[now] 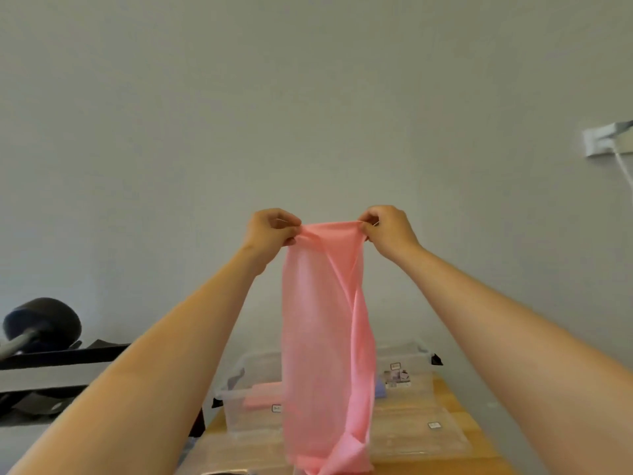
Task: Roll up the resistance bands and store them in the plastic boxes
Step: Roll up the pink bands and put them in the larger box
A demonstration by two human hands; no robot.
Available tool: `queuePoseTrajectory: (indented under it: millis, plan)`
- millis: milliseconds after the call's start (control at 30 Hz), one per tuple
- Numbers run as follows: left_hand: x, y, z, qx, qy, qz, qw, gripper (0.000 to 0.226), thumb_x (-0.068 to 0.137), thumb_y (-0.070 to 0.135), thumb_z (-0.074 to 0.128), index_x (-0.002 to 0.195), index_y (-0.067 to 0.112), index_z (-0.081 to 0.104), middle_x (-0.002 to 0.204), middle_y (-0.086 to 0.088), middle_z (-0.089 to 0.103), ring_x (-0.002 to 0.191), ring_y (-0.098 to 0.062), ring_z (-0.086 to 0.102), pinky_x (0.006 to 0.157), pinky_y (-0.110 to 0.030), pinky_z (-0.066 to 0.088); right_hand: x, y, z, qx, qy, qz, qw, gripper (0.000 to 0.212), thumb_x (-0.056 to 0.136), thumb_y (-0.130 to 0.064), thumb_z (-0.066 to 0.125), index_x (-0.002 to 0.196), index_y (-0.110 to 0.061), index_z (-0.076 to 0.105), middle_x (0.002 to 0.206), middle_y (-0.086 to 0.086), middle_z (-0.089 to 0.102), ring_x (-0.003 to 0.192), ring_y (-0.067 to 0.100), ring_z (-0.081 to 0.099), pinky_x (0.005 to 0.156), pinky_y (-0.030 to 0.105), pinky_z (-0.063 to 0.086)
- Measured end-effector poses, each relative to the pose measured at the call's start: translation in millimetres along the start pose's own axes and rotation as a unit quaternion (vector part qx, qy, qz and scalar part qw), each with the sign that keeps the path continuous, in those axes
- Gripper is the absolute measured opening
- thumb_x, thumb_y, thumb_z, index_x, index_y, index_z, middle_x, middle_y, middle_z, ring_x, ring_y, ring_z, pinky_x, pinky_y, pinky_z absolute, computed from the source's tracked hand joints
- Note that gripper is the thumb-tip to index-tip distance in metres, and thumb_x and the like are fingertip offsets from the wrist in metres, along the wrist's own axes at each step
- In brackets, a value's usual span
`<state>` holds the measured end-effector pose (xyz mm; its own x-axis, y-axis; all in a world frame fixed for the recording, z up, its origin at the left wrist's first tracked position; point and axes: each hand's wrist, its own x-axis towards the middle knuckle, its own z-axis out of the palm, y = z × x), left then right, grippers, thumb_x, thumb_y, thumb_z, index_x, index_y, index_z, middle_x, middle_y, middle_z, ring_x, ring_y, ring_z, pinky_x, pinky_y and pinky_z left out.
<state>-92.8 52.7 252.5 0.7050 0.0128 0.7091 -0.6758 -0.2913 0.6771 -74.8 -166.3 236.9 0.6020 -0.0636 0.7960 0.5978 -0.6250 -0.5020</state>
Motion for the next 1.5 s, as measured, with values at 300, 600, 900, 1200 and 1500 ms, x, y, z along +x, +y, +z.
queuePoseTrajectory:
  millis: [300,600,900,1200,1500]
  plan:
    - [14.5,63.5,-14.3,-0.095,0.064,0.012,0.993,0.025,0.085,-0.014,0.055,0.079,0.010,0.061,0.080,-0.007,0.059,0.071,-0.019,0.061,0.066,-0.027,0.059,21.7,-52.2,-36.9,0.112,0.022,-0.025,0.993,0.021,0.081,0.008,0.062,0.083,-0.012,0.068,0.078,0.000,0.066,0.074,0.017,0.064,0.074,0.028,0.054]
    - [13.5,68.0,-33.6,-0.169,0.044,-0.007,0.985,0.022,0.087,-0.013,0.056,0.079,0.008,0.059,0.083,-0.008,0.063,0.073,-0.014,0.062,0.060,-0.014,0.053,25.2,-61.3,-45.6,0.259,0.022,0.018,0.965,0.024,0.078,0.011,0.068,0.077,-0.012,0.062,0.074,0.004,0.061,0.073,0.018,0.061,0.062,0.019,0.055]
    - [1.5,-10.0,-23.1,-0.151,0.019,-0.104,0.983,0.016,0.084,-0.011,0.063,0.079,0.003,0.059,0.085,-0.012,0.067,0.081,-0.018,0.066,0.071,-0.018,0.057,0.7,-7.1,7.2,0.159,-0.036,0.058,0.985,0.025,0.073,0.007,0.069,0.082,-0.016,0.066,0.091,0.004,0.066,0.080,0.018,0.064,0.075,0.030,0.057]
    - [-10.2,-99.8,-17.5,0.083,-0.035,-0.195,0.977,0.023,0.073,-0.013,0.074,0.073,0.006,0.060,0.077,-0.011,0.063,0.070,-0.022,0.066,0.071,-0.025,0.059,-29.4,58.5,70.7,0.073,-0.069,0.106,0.989,0.023,0.076,0.005,0.066,0.071,-0.017,0.064,0.076,-0.001,0.064,0.076,0.017,0.062,0.069,0.023,0.047]
    - [-58.6,-205.1,28.1,0.196,-0.189,-0.172,0.947,0.024,0.078,0.000,0.074,0.097,0.012,0.067,0.114,-0.005,0.062,0.113,-0.015,0.054,0.102,-0.033,0.041,-96.4,123.4,131.9,-0.145,-0.403,0.191,0.883,0.049,0.083,-0.009,0.070,0.128,-0.021,0.055,0.137,0.004,0.049,0.119,0.025,0.054,0.092,0.030,0.045]
